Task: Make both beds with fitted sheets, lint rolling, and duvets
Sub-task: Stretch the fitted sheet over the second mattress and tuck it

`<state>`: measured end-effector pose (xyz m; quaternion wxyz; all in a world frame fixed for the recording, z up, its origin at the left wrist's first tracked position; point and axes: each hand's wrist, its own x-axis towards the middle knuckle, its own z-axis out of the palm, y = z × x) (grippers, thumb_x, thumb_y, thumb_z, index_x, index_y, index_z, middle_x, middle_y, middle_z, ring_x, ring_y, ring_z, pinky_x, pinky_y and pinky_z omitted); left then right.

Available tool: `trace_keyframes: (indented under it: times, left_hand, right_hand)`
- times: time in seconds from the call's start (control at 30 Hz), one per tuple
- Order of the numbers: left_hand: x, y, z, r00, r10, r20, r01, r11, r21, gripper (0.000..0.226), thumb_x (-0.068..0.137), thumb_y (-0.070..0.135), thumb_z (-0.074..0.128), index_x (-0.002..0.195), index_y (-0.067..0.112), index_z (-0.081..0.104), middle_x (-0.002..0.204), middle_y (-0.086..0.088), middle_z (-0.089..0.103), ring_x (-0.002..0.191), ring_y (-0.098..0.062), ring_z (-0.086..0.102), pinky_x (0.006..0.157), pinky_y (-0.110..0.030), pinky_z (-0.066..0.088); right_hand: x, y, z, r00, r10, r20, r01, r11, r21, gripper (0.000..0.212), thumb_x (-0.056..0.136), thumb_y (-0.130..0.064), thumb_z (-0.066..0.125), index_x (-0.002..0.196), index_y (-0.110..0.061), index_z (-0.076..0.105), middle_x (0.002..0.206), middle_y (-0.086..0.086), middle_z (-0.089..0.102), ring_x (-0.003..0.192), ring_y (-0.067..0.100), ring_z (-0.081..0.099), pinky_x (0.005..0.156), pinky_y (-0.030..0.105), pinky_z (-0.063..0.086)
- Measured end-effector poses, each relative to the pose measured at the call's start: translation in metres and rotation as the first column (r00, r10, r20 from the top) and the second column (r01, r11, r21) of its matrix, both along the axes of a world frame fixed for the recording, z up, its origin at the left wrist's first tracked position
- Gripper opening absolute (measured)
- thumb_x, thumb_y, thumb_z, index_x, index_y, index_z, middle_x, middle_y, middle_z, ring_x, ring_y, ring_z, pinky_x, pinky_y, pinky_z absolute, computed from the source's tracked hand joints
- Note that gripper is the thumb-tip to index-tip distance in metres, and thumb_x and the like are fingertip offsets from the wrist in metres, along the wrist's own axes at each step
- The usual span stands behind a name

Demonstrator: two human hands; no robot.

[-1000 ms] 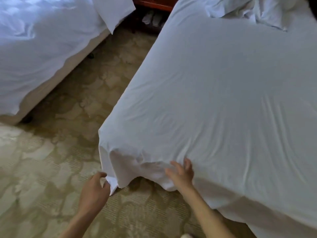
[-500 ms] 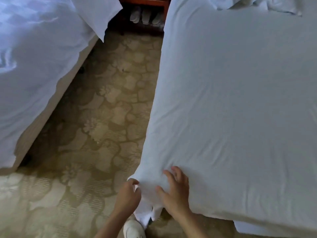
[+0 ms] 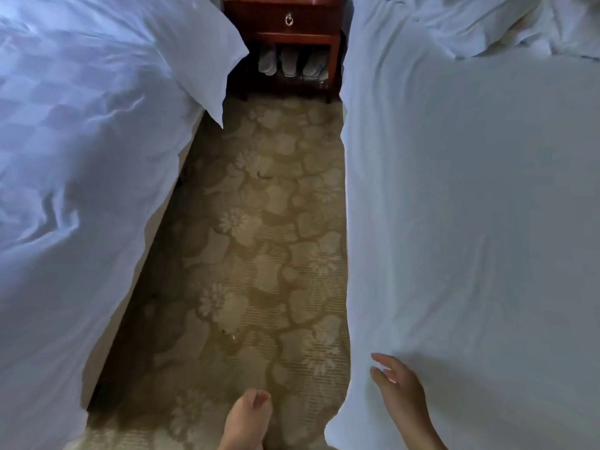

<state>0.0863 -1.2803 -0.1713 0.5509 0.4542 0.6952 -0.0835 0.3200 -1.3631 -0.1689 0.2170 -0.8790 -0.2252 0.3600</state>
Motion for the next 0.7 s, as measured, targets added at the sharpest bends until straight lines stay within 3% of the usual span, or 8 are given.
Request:
trace_keyframes:
  times: [0.13, 0.17, 0.23, 0.33, 0.43, 0.5, 0.57, 0.7]
  left_hand:
    - [-0.009, 0.108, 0.024, 1.000, -0.007, 0.025, 0.006, 0.998, 0.055, 0.018, 0.084, 0.006, 0.064, 0.072, 0.019, 0.065, 0.071, -0.001, 0.067, 0.060, -0.005, 0.061, 0.064, -0.014, 0.045]
    - [-0.009, 0.138, 0.023, 1.000, -0.008, 0.007, 0.008, 0.997, 0.078, 0.018, 0.084, 0.006, 0.064, 0.072, 0.019, 0.066, 0.072, -0.001, 0.068, 0.061, -0.004, 0.062, 0.061, -0.012, 0.044]
    - [-0.003, 0.195, 0.015, 0.997, -0.053, -0.053, 0.059, 0.992, 0.108, 0.016, 0.084, 0.010, 0.064, 0.073, 0.021, 0.065, 0.082, -0.005, 0.069, 0.080, -0.015, 0.065, 0.074, -0.020, 0.047]
    - [0.045, 0.277, -0.005, 0.988, -0.135, -0.069, 0.140, 0.986, 0.085, 0.023, 0.084, 0.008, 0.062, 0.069, 0.024, 0.062, 0.082, -0.012, 0.067, 0.077, -0.026, 0.060, 0.080, -0.036, 0.051]
    - [0.124, 0.354, -0.012, 0.966, -0.257, 0.004, 0.256, 0.962, 0.098, 0.021, 0.085, 0.009, 0.057, 0.072, 0.025, 0.061, 0.066, -0.003, 0.060, 0.069, -0.023, 0.054, 0.067, -0.032, 0.040]
    - [0.183, 0.409, -0.007, 0.956, -0.275, 0.100, 0.266, 0.959, 0.096, 0.013, 0.081, 0.012, 0.056, 0.075, 0.022, 0.062, 0.060, 0.003, 0.057, 0.061, -0.020, 0.052, 0.065, -0.031, 0.039]
    - [0.228, 0.463, -0.002, 0.941, -0.297, 0.165, 0.285, 0.954, 0.091, 0.014, 0.083, 0.009, 0.054, 0.079, 0.019, 0.062, 0.063, 0.003, 0.060, 0.060, -0.016, 0.054, 0.055, -0.026, 0.038]
    - [0.284, 0.561, 0.014, 0.948, -0.262, 0.181, 0.244, 0.963, 0.115, 0.024, 0.091, 0.003, 0.046, 0.083, 0.019, 0.062, 0.081, 0.002, 0.065, 0.071, -0.011, 0.060, 0.051, -0.019, 0.038]
  right_hand:
    - [0.032, 0.073, 0.002, 0.934, -0.164, 0.318, 0.144, 0.986, 0.085, 0.024, 0.081, 0.002, 0.066, 0.104, -0.006, 0.066, 0.117, 0.019, 0.059, 0.114, 0.035, 0.052, 0.101, 0.043, 0.038]
    - [0.045, 0.093, 0.003, 0.906, -0.207, 0.369, 0.185, 0.978, 0.095, 0.030, 0.081, 0.002, 0.067, 0.110, 0.000, 0.064, 0.121, 0.024, 0.057, 0.117, 0.040, 0.049, 0.103, 0.046, 0.035]
    - [0.070, 0.132, 0.009, 0.855, -0.311, 0.415, 0.303, 0.949, 0.086, 0.043, 0.082, -0.002, 0.067, 0.123, 0.004, 0.056, 0.133, 0.029, 0.046, 0.125, 0.043, 0.039, 0.103, 0.047, 0.030]
    - [0.090, 0.194, 0.008, 0.826, -0.432, 0.362, 0.454, 0.891, 0.027, 0.057, 0.086, -0.011, 0.065, 0.136, 0.004, 0.043, 0.146, 0.027, 0.030, 0.134, 0.042, 0.027, 0.104, 0.042, 0.025]
    - [0.085, 0.268, -0.013, 0.937, -0.307, 0.168, 0.326, 0.940, -0.096, 0.057, 0.085, -0.023, 0.068, 0.135, -0.003, 0.048, 0.149, 0.021, 0.029, 0.137, 0.037, 0.025, 0.107, 0.032, 0.014]
    - [0.097, 0.322, -0.016, 0.973, -0.226, 0.037, 0.226, 0.974, 0.006, 0.048, 0.084, -0.017, 0.068, 0.129, -0.007, 0.054, 0.139, 0.016, 0.045, 0.130, 0.032, 0.040, 0.105, 0.033, 0.025]
    - [0.128, 0.370, -0.011, 0.976, -0.202, 0.080, 0.195, 0.977, 0.086, 0.042, 0.085, -0.009, 0.066, 0.125, -0.006, 0.057, 0.130, 0.014, 0.054, 0.123, 0.030, 0.049, 0.101, 0.032, 0.033]
    - [0.213, 0.442, 0.010, 0.867, -0.407, 0.289, 0.371, 0.913, 0.173, 0.042, 0.087, -0.006, 0.063, 0.128, 0.000, 0.053, 0.135, 0.019, 0.050, 0.128, 0.034, 0.043, 0.107, 0.040, 0.030]
